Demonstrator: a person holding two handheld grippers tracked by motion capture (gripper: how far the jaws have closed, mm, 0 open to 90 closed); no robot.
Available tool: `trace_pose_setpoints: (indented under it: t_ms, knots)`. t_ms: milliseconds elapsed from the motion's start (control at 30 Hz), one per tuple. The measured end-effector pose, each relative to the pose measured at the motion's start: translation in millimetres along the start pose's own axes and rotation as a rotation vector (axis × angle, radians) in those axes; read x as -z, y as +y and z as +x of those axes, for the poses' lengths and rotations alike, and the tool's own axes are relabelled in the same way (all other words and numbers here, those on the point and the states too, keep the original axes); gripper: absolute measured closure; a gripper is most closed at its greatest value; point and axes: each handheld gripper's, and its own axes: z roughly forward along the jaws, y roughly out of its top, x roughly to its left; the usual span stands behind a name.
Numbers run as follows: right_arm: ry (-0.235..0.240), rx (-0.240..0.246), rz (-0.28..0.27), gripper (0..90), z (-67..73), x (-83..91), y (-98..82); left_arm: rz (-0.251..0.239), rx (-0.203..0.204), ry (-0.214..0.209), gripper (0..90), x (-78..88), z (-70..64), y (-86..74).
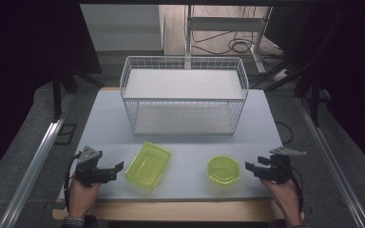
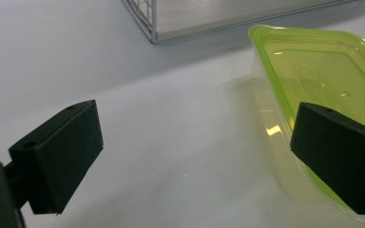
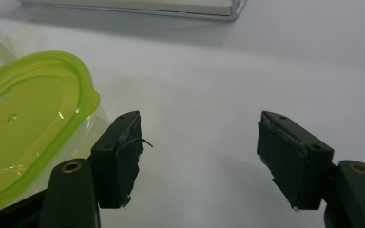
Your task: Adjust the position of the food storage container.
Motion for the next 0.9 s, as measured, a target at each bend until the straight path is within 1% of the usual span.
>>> trace_pose_setpoints:
  t_ms: [67, 200, 300, 400, 500, 567, 600, 633, 667, 700, 733, 767, 800, 867, 900]
  knots:
    - [0.001, 0.004, -0.005, 32.0, 0.8, 0.3, 0.4, 0.001, 0.001, 0.002, 3.1, 0.2, -0.4, 0.3]
    - [-0.014, 0.009, -0.007, 32.4, 2.5, 1.5, 0.4, 0.005, 0.007, -0.004, 2.7, -1.3, -0.3, 0.3]
    - [-0.02, 0.008, -0.009, 32.8, 1.8, 1.2, 0.2, 0.007, 0.007, 0.004, 2.5, -2.7, 0.0, 0.2]
    - [-0.028, 0.008, -0.012, 34.2, 0.9, 1.1, 0.1, 0.005, 0.021, 0.008, 2.6, -4.9, 1.3, 0.4]
    - [-0.034, 0.0, -0.003, 36.6, 0.8, 0.5, -0.3, 0.006, 0.015, 0.013, 2.3, -6.5, 1.6, -0.6]
    - [-0.033, 0.006, -0.003, 40.5, 2.5, 2.2, 0.2, 0.0, 0.018, 0.011, 2.1, -7.3, 2.0, -1.2]
    - [-0.025, 0.005, -0.008, 42.3, 3.7, 3.2, 0.7, -0.009, 0.021, 0.005, 2.1, -7.9, 2.3, -1.7]
    - [-0.025, 0.005, -0.008, 42.3, 3.7, 3.2, 0.7, -0.009, 0.021, 0.005, 2.0, -7.9, 2.3, -1.7]
    - [-0.017, 0.017, -0.018, 46.8, 6.3, 5.9, 1.9, -0.014, 0.018, 0.005, 1.8, -8.1, 2.2, -1.8]
    - [-0.011, 0.023, -0.023, 48.8, 7.9, 6.9, 2.5, -0.023, 0.004, 0.014, 1.7, -8.9, 1.4, -1.9]
    - [-0.003, 0.033, -0.028, 50.4, 9.6, 8.0, 3.2, -0.023, 0.004, 0.014, 1.7, -8.9, 1.4, -1.9]
    - [-0.003, 0.033, -0.028, 50.4, 9.6, 8.0, 3.2, -0.028, 0.0, 0.017, 1.7, -9.4, 0.9, -2.0]
    - [0.026, 0.058, -0.033, 56.3, 15.1, 10.3, 5.1, -0.031, -0.008, 0.021, 1.0, -10.3, 0.3, -2.1]
    - [0.034, 0.08, -0.04, 61.3, 21.5, 12.2, 7.3, -0.029, -0.012, 0.028, 0.6, -10.7, 0.2, -2.2]
    - [0.034, 0.08, -0.04, 61.3, 21.5, 12.2, 7.3, -0.029, -0.012, 0.03, 0.6, -11.0, 0.3, -2.3]
